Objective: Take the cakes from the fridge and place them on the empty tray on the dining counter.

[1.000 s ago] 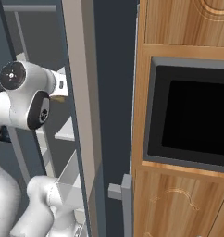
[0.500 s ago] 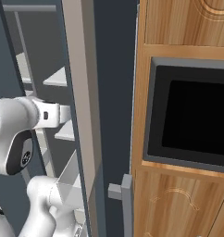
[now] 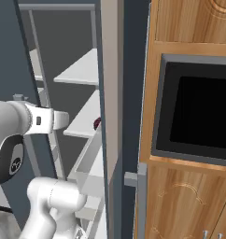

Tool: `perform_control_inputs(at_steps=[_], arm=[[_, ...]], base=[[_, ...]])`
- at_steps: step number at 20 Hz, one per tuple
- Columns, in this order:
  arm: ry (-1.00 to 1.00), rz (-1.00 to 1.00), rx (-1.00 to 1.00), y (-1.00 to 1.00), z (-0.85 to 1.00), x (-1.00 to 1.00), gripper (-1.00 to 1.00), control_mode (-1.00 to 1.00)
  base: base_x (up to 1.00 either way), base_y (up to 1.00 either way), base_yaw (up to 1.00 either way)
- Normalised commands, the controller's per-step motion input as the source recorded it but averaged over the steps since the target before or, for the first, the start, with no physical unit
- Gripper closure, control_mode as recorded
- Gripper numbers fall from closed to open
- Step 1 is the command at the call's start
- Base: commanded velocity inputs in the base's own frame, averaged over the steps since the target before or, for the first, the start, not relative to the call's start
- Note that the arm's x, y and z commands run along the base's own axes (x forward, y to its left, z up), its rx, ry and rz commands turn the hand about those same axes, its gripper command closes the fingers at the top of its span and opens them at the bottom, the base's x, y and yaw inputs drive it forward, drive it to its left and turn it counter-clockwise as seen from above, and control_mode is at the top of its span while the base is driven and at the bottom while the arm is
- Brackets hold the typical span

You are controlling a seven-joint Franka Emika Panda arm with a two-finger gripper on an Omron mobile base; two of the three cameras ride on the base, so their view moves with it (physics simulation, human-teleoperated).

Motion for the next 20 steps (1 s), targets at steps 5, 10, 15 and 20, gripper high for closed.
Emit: perform_control_inputs(at_steps=[5, 10, 15, 20], arm=[[0.0, 0.0, 0.0, 0.0, 0.0, 0.0, 1.0, 1.0], [0.0, 0.0, 0.0, 0.0, 0.0, 0.0, 1.0, 1.0], [0.0, 0.0, 0.0, 0.0, 0.0, 0.0, 1.0, 1.0], [0.0, 0.0, 0.0, 0.0, 0.0, 0.0, 1.0, 1.0]], base=[[-1.0, 0.69, 0.0], [-0.99, 0.31, -0.2], [-0.75, 0.0, -0.46], [-0.41, 0.03, -0.58]])
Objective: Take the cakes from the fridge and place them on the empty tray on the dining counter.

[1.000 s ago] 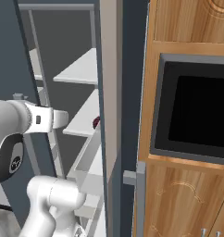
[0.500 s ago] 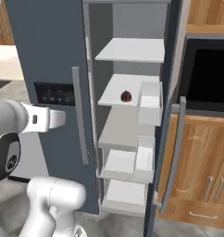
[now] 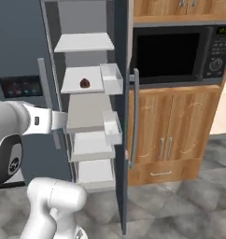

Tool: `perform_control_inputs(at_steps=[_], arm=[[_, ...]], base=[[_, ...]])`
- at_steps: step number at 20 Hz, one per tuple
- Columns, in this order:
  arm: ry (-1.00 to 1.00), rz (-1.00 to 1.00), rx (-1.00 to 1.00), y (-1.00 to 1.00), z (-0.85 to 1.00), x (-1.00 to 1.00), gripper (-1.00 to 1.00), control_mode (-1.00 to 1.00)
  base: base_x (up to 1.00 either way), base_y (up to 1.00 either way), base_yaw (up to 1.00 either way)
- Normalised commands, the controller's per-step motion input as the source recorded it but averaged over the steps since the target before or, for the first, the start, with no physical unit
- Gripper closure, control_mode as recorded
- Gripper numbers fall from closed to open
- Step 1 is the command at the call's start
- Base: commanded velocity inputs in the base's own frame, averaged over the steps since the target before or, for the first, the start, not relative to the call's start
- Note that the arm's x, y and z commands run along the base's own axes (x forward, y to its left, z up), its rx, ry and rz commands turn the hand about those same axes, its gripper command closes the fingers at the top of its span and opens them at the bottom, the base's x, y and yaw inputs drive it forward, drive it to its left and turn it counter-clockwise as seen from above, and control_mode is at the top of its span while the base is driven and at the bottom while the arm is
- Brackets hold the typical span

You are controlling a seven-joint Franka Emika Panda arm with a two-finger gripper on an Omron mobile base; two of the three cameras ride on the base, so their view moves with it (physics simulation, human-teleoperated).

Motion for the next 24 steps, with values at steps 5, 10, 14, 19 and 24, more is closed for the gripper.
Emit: perform_control_inputs(at_steps=[5, 10, 14, 19, 24], arm=[[0.0, 0.0, 0.0, 0.0, 0.0, 0.0, 1.0, 1.0], [0.0, 0.0, 0.0, 0.0, 0.0, 0.0, 1.0, 1.0], [0.0, 0.0, 0.0, 0.0, 0.0, 0.0, 1.0, 1.0], [0.0, 0.0, 0.0, 0.0, 0.0, 0.0, 1.0, 1.0], [0.0, 0.0, 0.0, 0.0, 0.0, 0.0, 1.0, 1.0]], base=[[-0.3, 0.01, -0.67], [-0.16, 0.09, -0.71], [-0.14, 0.13, -0.76], [-0.17, 0.1, -0.79], [-0.15, 0.05, -0.79]])
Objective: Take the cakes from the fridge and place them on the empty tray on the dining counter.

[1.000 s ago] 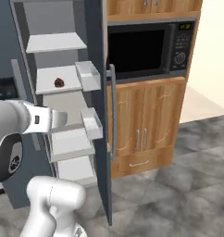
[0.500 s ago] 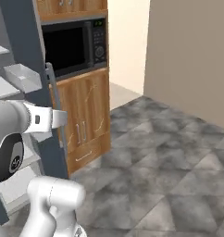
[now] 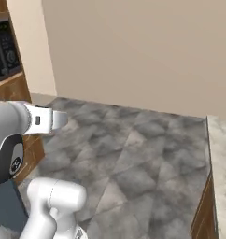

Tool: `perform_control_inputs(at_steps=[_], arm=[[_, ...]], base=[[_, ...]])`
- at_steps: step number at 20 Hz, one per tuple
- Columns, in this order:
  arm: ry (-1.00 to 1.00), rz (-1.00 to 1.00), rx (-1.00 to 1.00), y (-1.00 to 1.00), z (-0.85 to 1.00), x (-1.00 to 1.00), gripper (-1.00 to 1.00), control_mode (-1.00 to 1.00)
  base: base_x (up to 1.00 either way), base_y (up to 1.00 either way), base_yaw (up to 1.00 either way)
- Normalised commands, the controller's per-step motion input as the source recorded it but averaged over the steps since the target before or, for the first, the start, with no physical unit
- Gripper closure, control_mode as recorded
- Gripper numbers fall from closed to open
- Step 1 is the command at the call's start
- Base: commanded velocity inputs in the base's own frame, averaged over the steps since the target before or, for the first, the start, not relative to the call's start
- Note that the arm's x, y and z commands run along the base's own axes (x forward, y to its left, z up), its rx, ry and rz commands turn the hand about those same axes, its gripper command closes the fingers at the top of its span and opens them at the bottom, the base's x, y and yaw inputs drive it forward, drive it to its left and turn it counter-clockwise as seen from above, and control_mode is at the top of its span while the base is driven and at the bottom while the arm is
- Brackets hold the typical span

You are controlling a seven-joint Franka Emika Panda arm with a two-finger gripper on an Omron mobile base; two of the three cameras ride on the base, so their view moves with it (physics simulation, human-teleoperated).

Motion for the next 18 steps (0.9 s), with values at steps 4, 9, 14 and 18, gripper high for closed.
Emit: perform_control_inputs(at_steps=[4, 9, 14, 18], arm=[[0.0, 0.0, 0.0, 0.0, 0.0, 0.0, 1.0, 1.0], [0.0, 0.0, 0.0, 0.0, 0.0, 0.0, 1.0, 1.0], [0.0, 0.0, 0.0, 0.0, 0.0, 0.0, 1.0, 1.0], [0.0, 0.0, 0.0, 0.0, 0.0, 0.0, 1.0, 1.0]], base=[[-0.16, 0.05, -0.77], [-0.15, 0.1, -0.75], [-0.05, 0.38, -0.68], [0.45, 1.0, -0.44]])
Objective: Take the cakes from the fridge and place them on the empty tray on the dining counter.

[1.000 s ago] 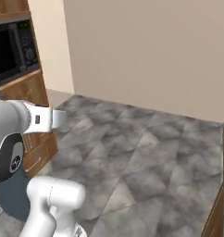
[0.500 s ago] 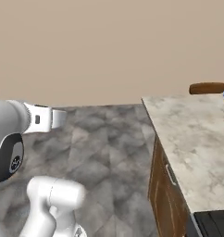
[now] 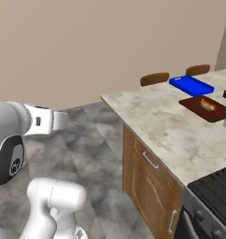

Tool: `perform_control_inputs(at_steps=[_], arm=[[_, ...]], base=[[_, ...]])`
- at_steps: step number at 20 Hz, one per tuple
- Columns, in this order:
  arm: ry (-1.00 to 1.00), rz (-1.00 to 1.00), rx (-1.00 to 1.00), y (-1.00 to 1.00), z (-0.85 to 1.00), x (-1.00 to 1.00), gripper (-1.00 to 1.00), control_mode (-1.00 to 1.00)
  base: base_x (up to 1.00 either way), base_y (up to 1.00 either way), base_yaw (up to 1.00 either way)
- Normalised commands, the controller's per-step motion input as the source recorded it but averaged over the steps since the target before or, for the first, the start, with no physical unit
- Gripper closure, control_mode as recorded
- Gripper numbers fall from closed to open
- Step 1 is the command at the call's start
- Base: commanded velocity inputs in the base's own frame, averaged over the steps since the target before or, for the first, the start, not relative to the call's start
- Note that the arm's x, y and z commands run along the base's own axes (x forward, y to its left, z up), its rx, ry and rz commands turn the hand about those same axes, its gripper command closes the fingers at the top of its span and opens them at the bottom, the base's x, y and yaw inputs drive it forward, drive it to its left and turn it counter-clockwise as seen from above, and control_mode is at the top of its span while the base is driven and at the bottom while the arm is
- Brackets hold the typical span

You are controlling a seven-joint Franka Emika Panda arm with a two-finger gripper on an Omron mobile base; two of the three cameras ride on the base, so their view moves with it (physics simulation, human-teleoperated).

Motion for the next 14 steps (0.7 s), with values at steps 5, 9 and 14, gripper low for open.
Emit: perform_control_inputs(at_steps=[5, 9, 14], arm=[[0.0, 0.0, 0.0, 0.0, 0.0, 0.0, 1.0, 1.0], [0.0, 0.0, 0.0, 0.0, 0.0, 0.0, 1.0, 1.0], [0.0, 0.0, 0.0, 0.0, 0.0, 0.0, 1.0, 1.0]], base=[[0.96, 1.0, -0.25], [1.0, 1.0, -0.17], [1.0, 1.0, -0.24]])
